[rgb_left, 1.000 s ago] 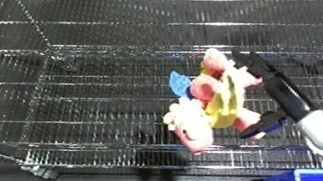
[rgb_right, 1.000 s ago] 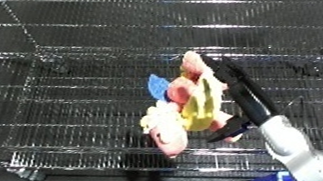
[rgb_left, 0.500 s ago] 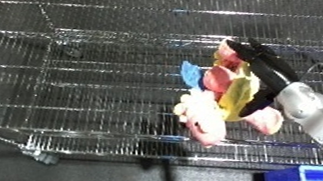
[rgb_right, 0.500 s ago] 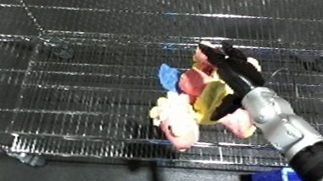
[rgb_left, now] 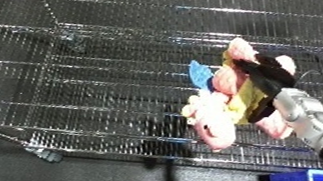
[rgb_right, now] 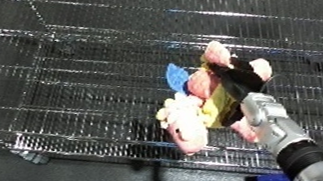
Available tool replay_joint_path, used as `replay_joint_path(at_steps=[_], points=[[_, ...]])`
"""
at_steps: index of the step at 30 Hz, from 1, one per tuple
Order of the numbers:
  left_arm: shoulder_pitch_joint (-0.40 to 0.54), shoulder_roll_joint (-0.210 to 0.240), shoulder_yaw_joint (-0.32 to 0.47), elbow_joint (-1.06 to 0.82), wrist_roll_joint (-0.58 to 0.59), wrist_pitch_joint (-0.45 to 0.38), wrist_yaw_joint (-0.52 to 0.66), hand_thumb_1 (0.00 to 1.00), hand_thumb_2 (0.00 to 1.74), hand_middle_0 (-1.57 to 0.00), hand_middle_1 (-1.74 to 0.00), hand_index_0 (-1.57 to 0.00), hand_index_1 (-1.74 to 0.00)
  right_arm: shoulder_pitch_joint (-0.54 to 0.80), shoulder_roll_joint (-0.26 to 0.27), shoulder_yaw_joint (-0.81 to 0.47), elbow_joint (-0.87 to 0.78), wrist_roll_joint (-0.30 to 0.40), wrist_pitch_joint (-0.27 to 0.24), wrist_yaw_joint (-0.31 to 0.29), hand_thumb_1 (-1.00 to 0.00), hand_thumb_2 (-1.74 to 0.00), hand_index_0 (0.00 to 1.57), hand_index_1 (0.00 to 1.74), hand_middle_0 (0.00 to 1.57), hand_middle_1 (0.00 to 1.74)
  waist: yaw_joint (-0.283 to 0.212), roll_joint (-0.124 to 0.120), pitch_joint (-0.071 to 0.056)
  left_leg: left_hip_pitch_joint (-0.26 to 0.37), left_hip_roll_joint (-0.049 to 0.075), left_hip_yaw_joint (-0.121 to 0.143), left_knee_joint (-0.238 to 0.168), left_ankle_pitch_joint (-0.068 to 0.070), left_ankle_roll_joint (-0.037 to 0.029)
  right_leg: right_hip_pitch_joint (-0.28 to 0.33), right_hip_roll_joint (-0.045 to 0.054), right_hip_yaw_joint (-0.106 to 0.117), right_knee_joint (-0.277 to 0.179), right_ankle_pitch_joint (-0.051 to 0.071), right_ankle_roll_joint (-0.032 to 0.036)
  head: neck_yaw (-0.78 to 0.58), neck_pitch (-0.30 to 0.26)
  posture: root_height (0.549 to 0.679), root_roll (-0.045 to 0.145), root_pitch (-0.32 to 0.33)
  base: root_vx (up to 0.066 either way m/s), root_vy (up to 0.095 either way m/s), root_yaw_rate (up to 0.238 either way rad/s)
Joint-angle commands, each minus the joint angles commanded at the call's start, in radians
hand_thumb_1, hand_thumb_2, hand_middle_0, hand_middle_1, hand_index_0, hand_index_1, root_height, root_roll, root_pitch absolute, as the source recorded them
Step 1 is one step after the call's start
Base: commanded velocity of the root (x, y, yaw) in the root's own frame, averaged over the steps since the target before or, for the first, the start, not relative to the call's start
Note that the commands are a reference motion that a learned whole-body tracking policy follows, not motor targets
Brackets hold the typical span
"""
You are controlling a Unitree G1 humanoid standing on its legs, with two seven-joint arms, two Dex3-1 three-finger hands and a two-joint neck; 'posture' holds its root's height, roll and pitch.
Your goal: Pick up the object and place it into the box
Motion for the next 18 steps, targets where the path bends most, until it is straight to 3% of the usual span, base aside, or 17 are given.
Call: replay_joint_path(at_steps=[13, 18], points=[[-0.013, -0.018, 0.021, 0.011, 0.007, 0.0, 0.014, 1.0, 1.74, -1.57, -1.74, -1.57, -1.74, 0.022, 0.043, -0.014, -0.029, 0.012, -0.005, -0.007, -1.0, -1.74, 1.57, 1.74, 1.57, 1.74, -0.022, -0.013, 0.0, 0.033, 0.014, 0.015, -0.034, 0.001, -0.0018, 0.019, 0.0028, 0.001, -0.024, -0.004, -0.0012, -0.014, -0.006, 0.619, 0.016, -0.082, 0.013, 0.004, -0.032], [-0.011, -0.018, 0.036, 0.016, -0.011, -0.002, 0.013, 1.0, 1.74, -1.57, -1.74, -1.57, -1.74, 0.033, 0.031, -0.032, -0.063, 0.028, -0.005, -0.014, -1.0, -1.74, 1.57, 1.74, 1.57, 1.74, -0.029, -0.018, 0.0, 0.052, 0.017, 0.022, -0.041, -0.001, -0.0034, 0.033, 0.003, 0.001, -0.025, -0.012, -0.0003, -0.004, -0.005, 0.62, 0.017, -0.09, -0.001, 0.0, -0.044]])
